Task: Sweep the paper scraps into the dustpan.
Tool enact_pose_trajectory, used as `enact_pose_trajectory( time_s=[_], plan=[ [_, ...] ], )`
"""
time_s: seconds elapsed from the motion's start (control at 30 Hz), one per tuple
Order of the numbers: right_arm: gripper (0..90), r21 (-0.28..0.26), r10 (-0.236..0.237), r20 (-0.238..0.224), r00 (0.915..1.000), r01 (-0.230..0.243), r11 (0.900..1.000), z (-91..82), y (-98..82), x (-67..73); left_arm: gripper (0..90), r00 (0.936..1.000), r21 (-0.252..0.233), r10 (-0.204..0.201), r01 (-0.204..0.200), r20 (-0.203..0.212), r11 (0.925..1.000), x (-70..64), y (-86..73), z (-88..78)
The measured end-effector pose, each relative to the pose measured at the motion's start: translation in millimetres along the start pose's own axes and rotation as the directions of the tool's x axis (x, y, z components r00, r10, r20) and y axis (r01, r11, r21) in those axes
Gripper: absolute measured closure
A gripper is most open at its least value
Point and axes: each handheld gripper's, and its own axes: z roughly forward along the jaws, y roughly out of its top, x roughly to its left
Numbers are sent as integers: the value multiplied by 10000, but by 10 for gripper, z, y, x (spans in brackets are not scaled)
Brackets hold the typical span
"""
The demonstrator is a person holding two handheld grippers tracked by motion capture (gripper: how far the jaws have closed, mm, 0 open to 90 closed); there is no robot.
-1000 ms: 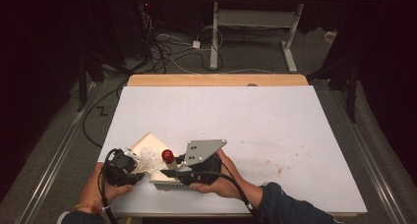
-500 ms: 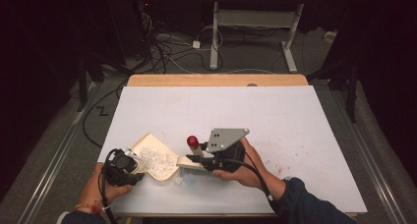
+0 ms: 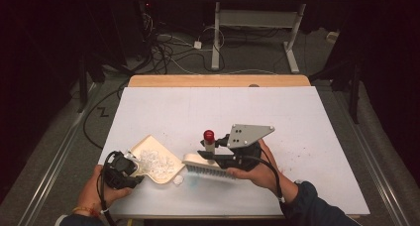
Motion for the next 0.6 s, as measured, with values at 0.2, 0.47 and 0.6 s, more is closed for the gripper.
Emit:
enact_pose_trajectory(
  time_s=[0.2,0.47,0.6],
  plan=[
    [701,-143,-105,-1064,9943,90,9999,198,32,274,630,10000,3,8,-8,1,10000,2,1,1],
    [701,688,-906,-165,9958,915,9934,453,4,324,630,10000,-2,30,-30,20,10000,2,-4,-1],
    [701,893,-1103,967,9892,1018,9908,374,0,150,631,10000,-5,31,-31,9,10000,0,-20,-16]
  ],
)
